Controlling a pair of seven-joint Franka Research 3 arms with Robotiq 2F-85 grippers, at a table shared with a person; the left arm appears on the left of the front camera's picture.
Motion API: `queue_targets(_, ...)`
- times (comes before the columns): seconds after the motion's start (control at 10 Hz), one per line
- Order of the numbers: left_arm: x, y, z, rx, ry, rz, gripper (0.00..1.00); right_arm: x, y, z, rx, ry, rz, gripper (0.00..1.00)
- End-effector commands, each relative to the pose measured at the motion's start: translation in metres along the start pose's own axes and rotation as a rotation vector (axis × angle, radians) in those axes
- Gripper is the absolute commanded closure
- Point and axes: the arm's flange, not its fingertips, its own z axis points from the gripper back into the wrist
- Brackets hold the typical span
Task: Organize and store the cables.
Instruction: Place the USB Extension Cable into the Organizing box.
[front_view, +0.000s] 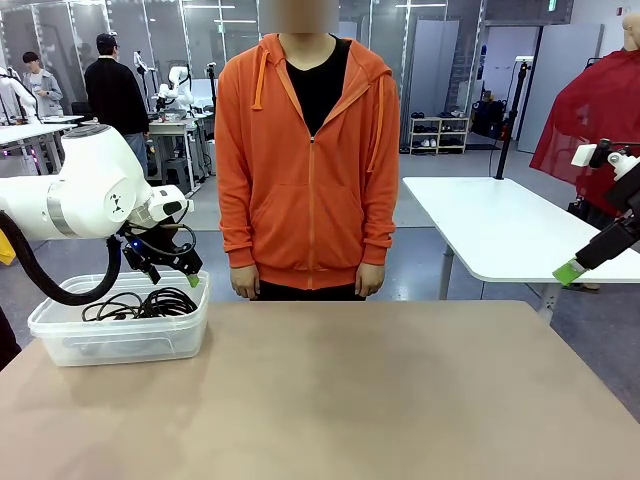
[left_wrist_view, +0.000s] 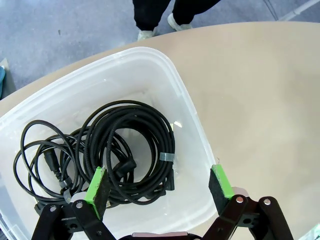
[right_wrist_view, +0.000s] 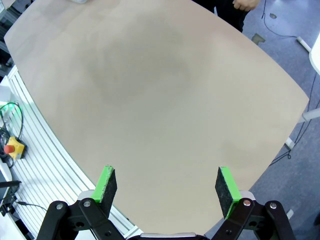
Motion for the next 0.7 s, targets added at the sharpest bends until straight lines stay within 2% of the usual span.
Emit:
queue_targets(0.0,0.0001,0.0021,-0.0011,0.001,0.001,-0.016,0.0,-0.0003,-0.0011,0.0011,-0.004,0.009,0.005,0.0)
queue_targets(0.6,0.0001,0.0021,-0.0011,0.001,0.001,-0.016,0.0,-0.0003,-0.0011,0.0011,-0.004,0.009,0.005,0.0)
